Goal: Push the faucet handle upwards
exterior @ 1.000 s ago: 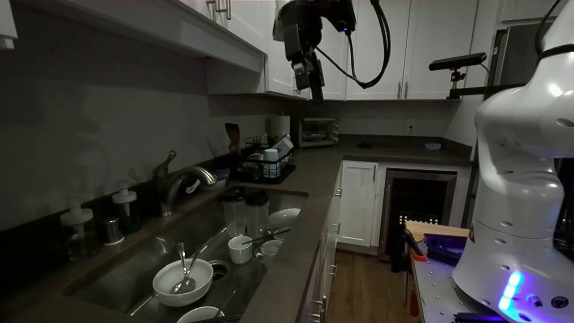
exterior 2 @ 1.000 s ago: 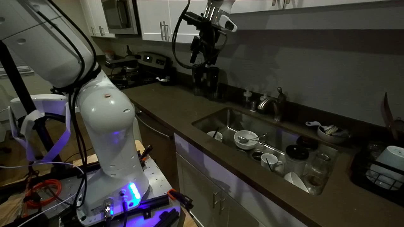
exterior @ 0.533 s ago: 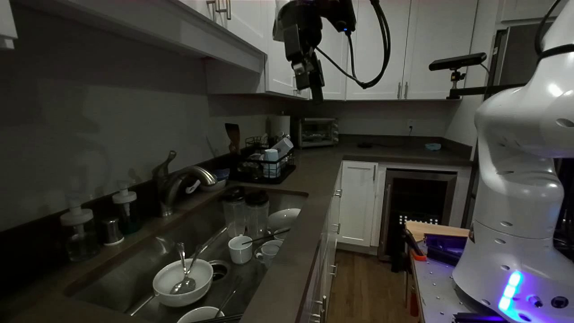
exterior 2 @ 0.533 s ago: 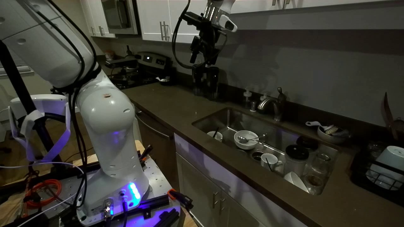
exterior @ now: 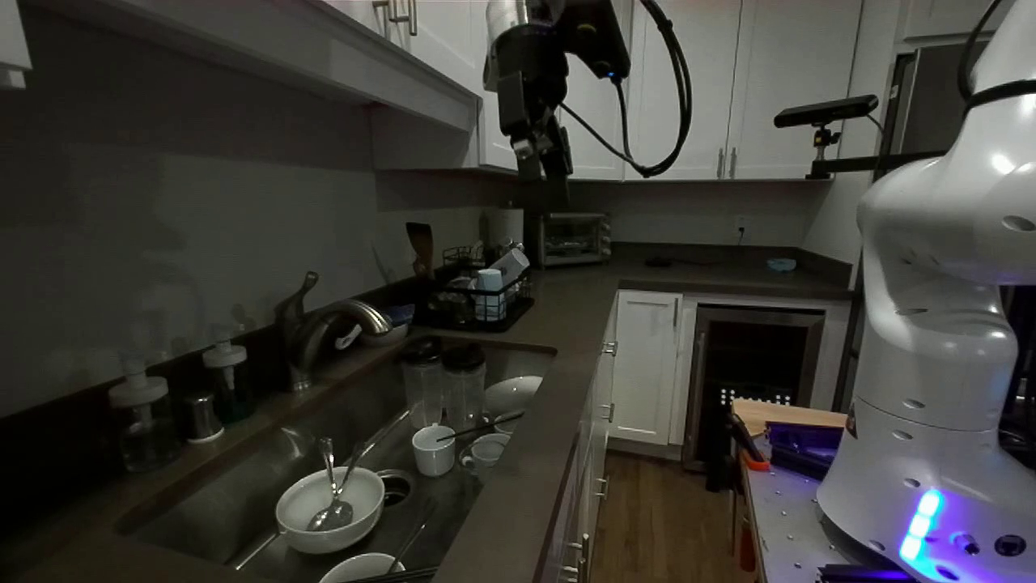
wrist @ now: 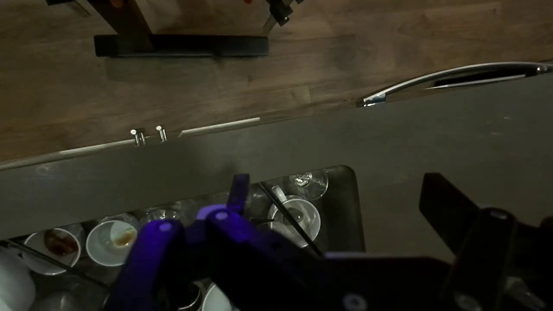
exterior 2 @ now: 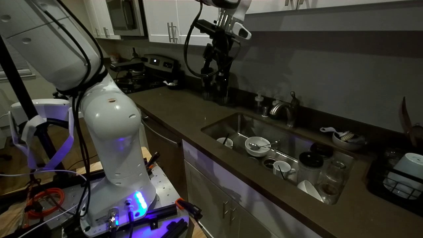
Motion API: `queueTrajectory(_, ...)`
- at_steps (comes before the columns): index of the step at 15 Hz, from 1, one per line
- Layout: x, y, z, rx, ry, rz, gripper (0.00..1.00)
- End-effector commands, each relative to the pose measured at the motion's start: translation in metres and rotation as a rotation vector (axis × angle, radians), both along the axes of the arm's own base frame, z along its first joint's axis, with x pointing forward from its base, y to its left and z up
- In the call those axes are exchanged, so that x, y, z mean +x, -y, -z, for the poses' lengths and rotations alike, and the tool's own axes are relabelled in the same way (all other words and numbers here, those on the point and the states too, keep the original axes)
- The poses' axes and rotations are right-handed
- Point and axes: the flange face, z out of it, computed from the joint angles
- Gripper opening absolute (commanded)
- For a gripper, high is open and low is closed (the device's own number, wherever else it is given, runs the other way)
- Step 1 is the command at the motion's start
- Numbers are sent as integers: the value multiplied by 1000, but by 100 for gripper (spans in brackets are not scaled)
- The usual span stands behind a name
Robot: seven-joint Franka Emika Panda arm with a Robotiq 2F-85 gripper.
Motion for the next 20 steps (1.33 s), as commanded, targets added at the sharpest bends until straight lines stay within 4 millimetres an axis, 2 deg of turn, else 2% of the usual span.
queueTrajectory(1,13,-2,26,-33,39,-5,100)
queueTrajectory(5,17,-16,63,-48,97,5,100)
queueTrajectory(9,6,-31,100,-70,124,11,100)
queueTrajectory(12,2,-34,129,-106,172,0,100)
queueTrajectory(15,8,-24,155,-165,263,-20,100)
queueTrajectory(20,41,20,186,-291,482,-68,100)
